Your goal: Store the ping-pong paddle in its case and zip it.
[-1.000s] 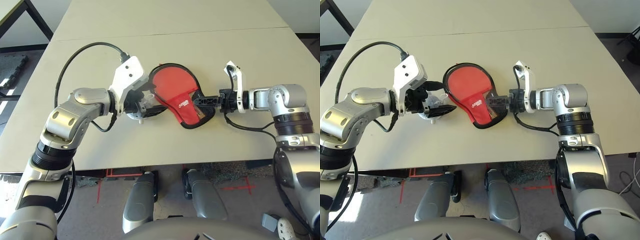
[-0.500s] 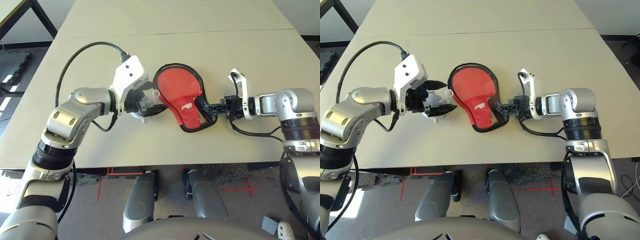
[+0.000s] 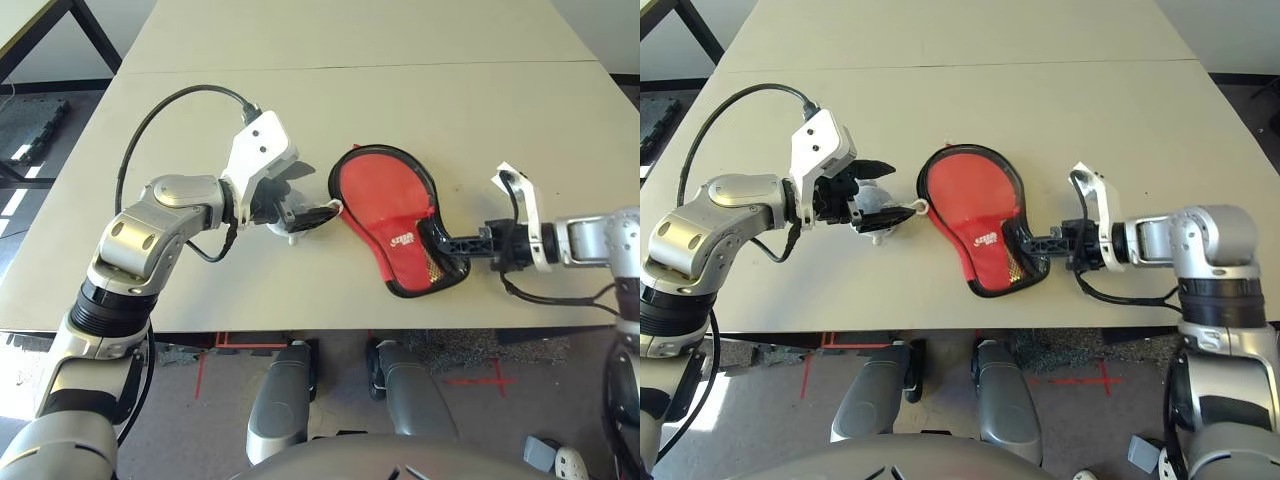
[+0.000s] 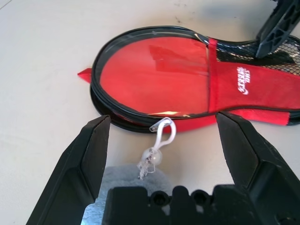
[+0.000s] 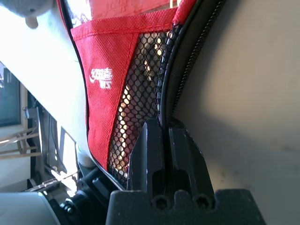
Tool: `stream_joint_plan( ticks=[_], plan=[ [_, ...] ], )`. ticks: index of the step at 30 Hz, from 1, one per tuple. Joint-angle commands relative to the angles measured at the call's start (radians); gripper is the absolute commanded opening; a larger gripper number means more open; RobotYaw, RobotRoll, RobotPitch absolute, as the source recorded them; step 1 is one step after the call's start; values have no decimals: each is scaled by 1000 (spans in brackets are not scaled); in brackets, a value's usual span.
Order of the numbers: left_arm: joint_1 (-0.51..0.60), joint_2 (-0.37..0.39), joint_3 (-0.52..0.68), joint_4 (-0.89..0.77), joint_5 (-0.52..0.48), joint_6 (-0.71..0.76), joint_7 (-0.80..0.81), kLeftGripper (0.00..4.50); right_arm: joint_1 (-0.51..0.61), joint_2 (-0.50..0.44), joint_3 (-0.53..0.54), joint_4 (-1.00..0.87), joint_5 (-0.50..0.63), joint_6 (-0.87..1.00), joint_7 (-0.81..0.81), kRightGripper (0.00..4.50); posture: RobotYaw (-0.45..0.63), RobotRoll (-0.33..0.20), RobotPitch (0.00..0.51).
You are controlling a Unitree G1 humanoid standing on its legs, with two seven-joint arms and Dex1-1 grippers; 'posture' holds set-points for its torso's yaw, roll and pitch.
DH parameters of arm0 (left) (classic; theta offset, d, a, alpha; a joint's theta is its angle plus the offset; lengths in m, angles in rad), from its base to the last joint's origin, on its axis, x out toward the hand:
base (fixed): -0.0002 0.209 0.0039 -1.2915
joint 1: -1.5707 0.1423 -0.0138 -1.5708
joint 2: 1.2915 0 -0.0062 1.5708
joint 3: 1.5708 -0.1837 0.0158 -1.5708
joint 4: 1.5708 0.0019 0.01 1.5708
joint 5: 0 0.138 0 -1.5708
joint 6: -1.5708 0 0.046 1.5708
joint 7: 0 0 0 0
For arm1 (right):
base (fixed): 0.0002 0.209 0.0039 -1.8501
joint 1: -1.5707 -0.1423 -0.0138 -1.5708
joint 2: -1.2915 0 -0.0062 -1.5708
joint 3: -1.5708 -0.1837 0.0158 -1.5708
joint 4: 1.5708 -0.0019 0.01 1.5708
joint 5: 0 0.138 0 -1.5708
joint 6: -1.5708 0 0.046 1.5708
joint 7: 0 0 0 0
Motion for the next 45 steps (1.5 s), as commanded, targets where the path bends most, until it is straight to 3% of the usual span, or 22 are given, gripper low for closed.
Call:
stream_joint_plan(
  ticks=[1,8,12,16,19,24,27,29,31,37,45],
  plan=[
    [8,-2,-14,-2,13,-8,-4,4500,61,-33,-14,-23,37,40,-41,38,72,0,201],
    [10,-12,-22,11,23,-22,-6,4500,115,-85,-49,-44,115,40,-87,38,61,0,206],
    [14,-18,-23,17,28,-31,-7,4500,173,-75,-67,-88,183,40,-142,38,59,0,207],
    [19,-22,-22,17,29,-32,-8,4500,158,-61,-86,-90,208,40,-189,38,57,0,207],
    [20,-23,-22,22,33,-38,-10,4500,119,-107,-69,-99,210,29,-141,759,55,0,206],
    [24,-23,-18,23,36,-41,-12,4500,25,-242,-8,-77,172,-98,13,2604,55,0,206],
    [26,-21,-15,24,37,-42,-14,4500,0,-339,70,-31,95,-232,132,3767,56,0,206],
    [26,-18,-9,28,37,-42,-14,4500,-43,-371,123,53,-14,-406,202,4460,57,0,206],
    [25,-15,-4,33,38,-42,-12,4500,-93,-381,183,139,-133,-592,270,4460,57,0,206],
    [25,-10,10,46,39,-43,-6,4500,-296,-247,296,381,-338,-958,438,4460,65,0,210],
    [26,14,35,59,48,-41,6,4500,-436,-80,378,587,-469,-1199,670,4460,86,0,214]
  ],
)
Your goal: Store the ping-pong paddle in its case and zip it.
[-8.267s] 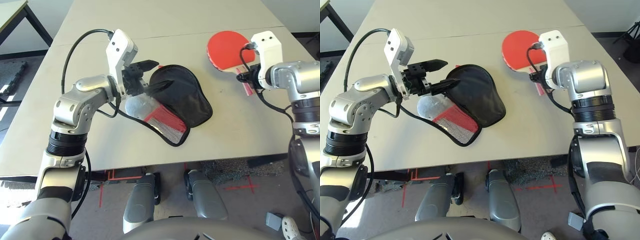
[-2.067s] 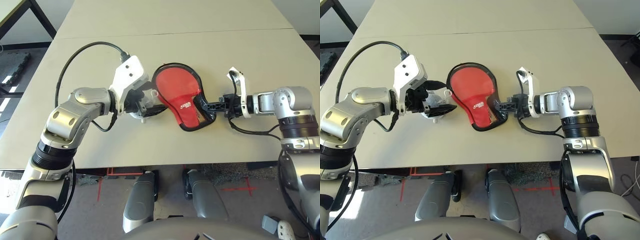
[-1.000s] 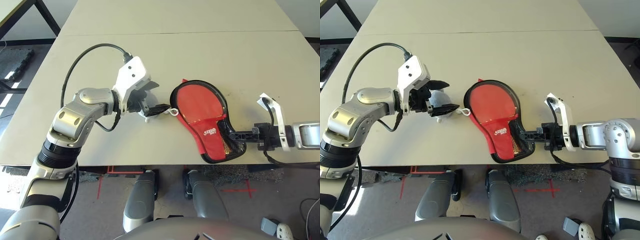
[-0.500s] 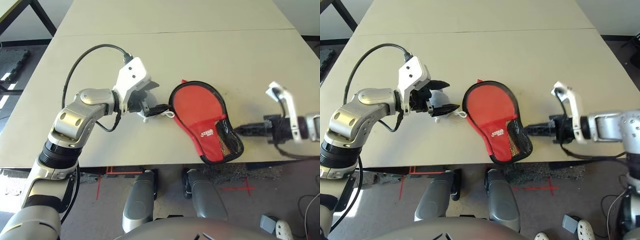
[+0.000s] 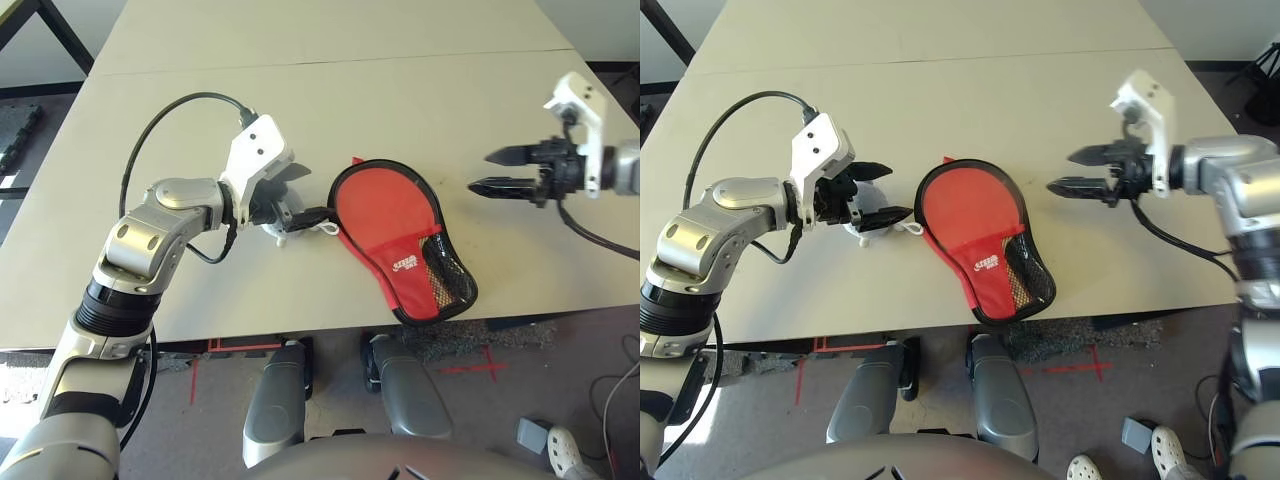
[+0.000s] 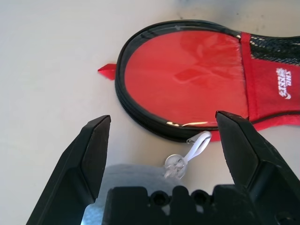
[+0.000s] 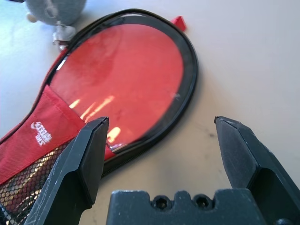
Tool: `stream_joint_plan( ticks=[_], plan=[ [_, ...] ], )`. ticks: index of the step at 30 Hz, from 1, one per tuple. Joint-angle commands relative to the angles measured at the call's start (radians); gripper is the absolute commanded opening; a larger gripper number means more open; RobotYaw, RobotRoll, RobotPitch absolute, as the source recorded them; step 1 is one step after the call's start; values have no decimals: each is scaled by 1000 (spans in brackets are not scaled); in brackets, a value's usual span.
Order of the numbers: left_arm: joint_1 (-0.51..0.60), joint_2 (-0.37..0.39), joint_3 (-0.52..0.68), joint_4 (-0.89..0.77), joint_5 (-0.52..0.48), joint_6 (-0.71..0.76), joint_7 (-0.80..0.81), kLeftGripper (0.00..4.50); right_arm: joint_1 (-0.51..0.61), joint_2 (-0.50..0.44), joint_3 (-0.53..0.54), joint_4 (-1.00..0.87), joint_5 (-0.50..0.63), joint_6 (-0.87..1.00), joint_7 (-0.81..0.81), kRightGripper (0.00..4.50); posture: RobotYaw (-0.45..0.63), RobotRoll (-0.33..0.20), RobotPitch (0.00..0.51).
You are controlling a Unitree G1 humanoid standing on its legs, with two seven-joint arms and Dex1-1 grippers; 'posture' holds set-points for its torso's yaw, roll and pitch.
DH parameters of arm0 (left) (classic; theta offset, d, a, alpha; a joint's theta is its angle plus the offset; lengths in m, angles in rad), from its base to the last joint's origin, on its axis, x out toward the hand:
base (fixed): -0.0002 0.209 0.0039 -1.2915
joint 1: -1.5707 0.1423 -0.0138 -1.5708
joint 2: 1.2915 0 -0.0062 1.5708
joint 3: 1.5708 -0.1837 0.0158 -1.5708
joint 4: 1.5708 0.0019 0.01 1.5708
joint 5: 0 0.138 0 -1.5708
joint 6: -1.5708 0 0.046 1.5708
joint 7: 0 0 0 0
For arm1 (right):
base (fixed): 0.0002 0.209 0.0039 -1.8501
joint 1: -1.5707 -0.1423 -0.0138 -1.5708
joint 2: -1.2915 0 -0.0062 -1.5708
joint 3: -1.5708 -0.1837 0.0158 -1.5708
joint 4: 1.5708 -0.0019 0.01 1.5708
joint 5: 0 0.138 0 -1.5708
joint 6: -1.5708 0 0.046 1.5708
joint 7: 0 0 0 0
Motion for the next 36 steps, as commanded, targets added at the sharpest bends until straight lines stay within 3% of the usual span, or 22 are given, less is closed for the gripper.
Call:
stream_joint_plan(
  ticks=[1,13,28,36],
  plan=[
    [10,20,20,9,14,1,4,4500,-25,48,40,83,-61,-91,79,4460,89,0,215],
    [32,59,54,-15,4,32,13,4500,-37,236,58,251,-189,-263,98,4460,129,0,223],
    [76,146,114,7,-1,90,13,4500,5,269,75,308,-301,-401,47,4460,136,0,230],
    [109,149,72,-6,8,134,12,4500,18,272,72,294,-312,-404,37,4460,129,0,232]
  ],
)
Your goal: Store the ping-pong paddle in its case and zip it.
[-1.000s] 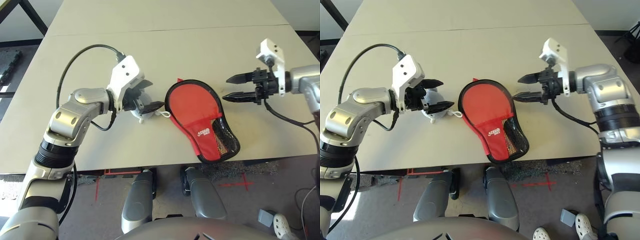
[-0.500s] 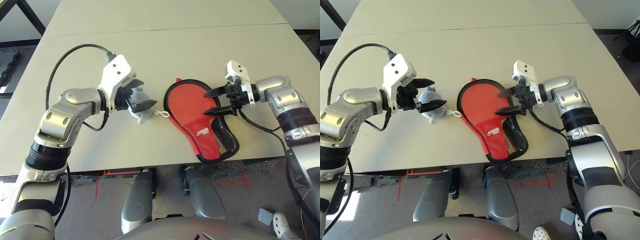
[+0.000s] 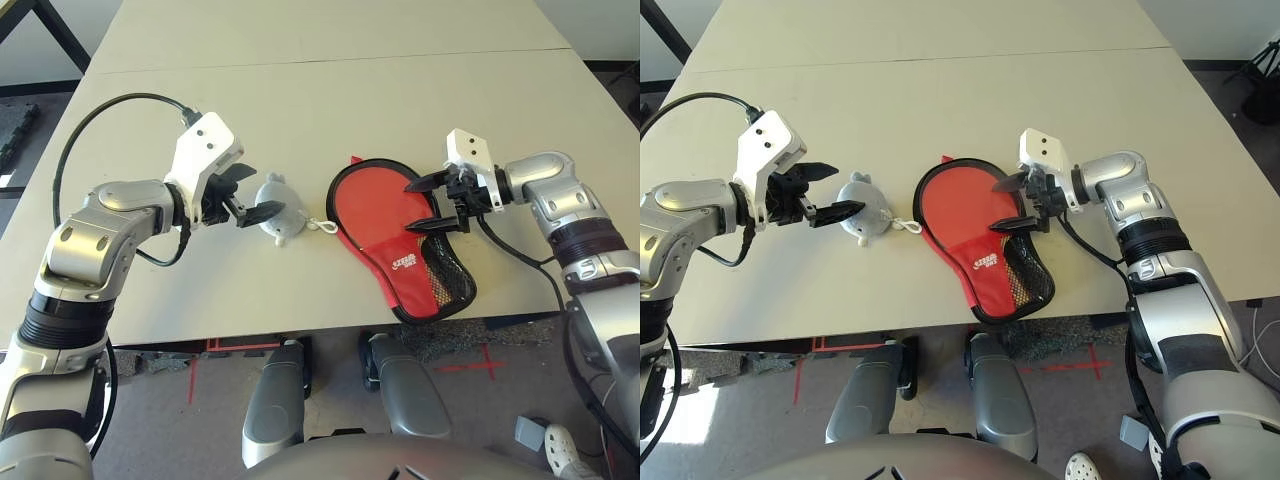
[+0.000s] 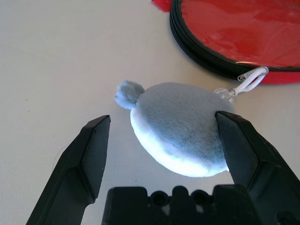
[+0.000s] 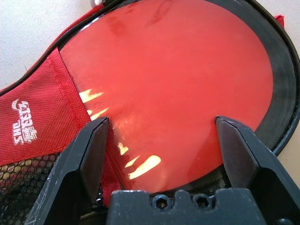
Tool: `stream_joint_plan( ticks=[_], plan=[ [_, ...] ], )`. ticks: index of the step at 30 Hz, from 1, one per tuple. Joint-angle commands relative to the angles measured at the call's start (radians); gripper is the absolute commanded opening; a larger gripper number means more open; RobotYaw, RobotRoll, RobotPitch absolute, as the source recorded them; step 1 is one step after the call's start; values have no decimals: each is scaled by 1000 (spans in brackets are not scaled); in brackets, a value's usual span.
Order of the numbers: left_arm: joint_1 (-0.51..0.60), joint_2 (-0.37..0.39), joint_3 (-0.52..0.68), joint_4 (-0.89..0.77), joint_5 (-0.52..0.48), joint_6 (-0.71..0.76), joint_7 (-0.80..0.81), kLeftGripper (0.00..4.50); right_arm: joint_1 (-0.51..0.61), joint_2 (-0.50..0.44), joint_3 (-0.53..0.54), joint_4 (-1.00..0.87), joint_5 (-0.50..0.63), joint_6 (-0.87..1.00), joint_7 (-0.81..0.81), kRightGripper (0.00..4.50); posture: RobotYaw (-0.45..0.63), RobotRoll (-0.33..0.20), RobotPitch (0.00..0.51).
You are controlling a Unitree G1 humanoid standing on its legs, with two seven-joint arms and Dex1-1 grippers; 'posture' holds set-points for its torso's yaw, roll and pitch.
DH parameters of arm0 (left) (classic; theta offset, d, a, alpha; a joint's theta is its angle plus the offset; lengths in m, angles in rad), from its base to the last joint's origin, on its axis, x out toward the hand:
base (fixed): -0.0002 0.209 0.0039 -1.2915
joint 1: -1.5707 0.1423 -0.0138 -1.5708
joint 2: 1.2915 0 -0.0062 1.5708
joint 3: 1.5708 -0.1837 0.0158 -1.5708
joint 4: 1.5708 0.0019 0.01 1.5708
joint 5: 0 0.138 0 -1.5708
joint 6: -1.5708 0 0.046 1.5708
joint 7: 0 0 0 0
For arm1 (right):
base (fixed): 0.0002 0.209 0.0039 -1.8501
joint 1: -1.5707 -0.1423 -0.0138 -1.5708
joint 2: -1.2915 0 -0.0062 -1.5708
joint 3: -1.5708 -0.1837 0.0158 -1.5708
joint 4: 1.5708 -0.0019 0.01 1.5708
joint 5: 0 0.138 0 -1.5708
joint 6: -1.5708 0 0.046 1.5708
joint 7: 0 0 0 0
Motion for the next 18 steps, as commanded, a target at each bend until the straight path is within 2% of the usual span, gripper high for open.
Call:
stream_joint_plan(
  ticks=[1,11,14,18],
  plan=[
    [17,4,-41,-8,9,22,-6,4500,44,5,23,26,-45,19,-18,4460,128,0,232],
    [29,-8,-89,-21,-16,39,-41,4500,56,7,15,14,-56,16,-35,4460,117,0,230],
    [28,-7,-86,-28,-34,47,-61,3545,62,6,16,9,-63,11,-41,4500,113,0,229],
    [28,-7,-85,-37,-51,25,-93,2036,73,4,19,5,-75,1,-48,4500,112,0,228]
  ],
)
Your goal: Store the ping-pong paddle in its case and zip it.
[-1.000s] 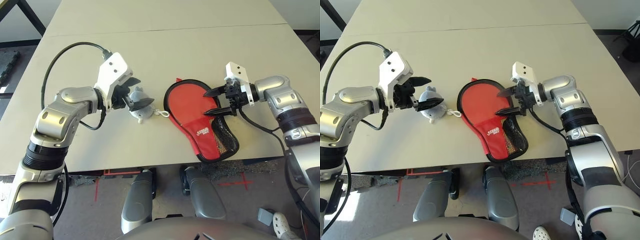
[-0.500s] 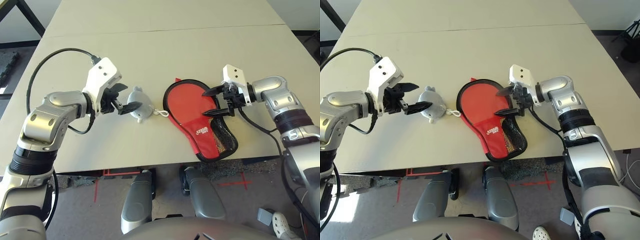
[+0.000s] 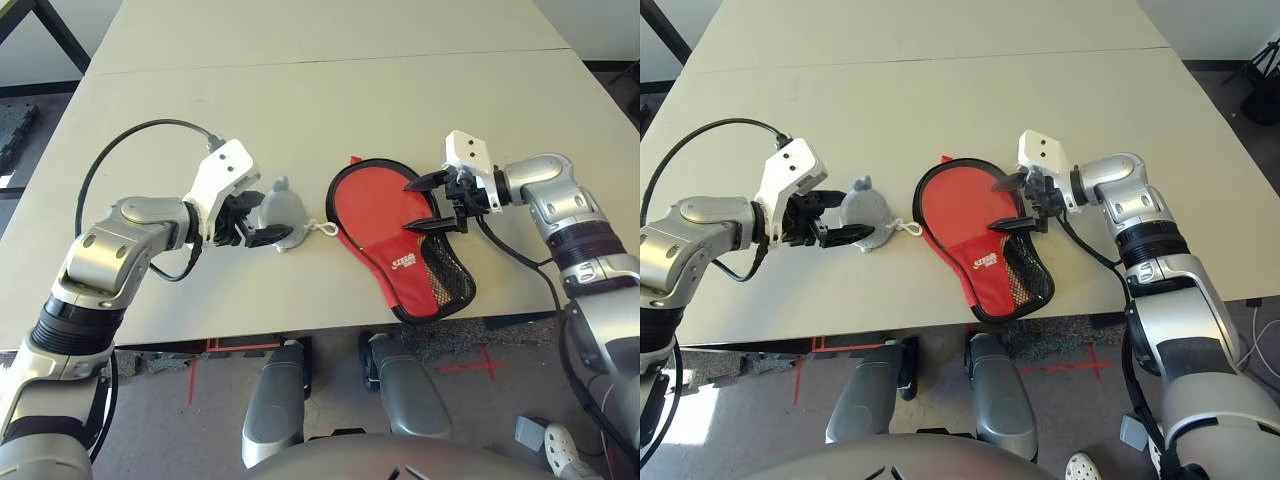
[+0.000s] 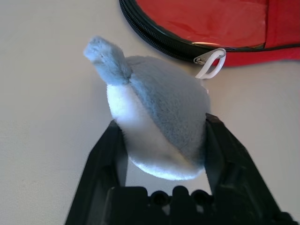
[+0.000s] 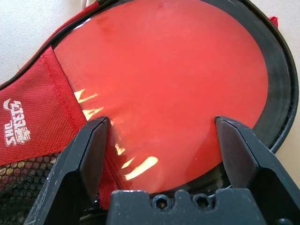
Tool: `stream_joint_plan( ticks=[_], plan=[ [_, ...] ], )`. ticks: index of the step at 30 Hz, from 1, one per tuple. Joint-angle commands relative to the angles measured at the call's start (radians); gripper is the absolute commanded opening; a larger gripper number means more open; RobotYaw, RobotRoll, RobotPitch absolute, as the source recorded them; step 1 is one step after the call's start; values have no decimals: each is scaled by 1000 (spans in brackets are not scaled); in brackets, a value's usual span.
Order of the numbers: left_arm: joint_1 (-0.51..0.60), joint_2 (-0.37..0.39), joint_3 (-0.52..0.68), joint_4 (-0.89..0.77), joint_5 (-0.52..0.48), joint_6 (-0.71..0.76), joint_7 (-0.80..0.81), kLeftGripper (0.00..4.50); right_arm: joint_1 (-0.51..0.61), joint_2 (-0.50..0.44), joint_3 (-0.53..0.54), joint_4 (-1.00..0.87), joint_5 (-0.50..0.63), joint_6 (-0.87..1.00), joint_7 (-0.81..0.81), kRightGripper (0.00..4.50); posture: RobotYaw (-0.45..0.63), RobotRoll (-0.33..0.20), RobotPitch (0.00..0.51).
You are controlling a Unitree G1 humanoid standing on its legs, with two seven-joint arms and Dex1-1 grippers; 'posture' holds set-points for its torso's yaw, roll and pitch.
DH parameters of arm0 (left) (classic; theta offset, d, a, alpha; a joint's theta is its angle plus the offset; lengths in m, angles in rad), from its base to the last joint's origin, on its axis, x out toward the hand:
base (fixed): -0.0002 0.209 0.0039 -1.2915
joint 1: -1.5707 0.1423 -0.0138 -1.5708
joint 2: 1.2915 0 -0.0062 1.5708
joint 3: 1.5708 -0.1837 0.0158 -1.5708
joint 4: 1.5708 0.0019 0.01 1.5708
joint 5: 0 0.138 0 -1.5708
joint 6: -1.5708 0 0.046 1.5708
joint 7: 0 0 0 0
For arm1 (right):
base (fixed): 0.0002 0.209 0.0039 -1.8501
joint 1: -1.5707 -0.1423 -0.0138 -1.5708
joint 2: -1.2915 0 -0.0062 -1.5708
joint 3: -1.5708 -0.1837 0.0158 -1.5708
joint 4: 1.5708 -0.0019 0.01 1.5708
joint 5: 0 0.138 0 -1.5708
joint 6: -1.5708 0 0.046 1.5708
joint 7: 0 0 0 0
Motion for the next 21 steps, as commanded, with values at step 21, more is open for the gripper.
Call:
stream_joint_plan(
  ticks=[21],
  plan=[
    [-373,-151,-94,508,232,-322,-16,56,88,2,47,-17,-70,36,-60,4500,87,0,227]
  ],
)
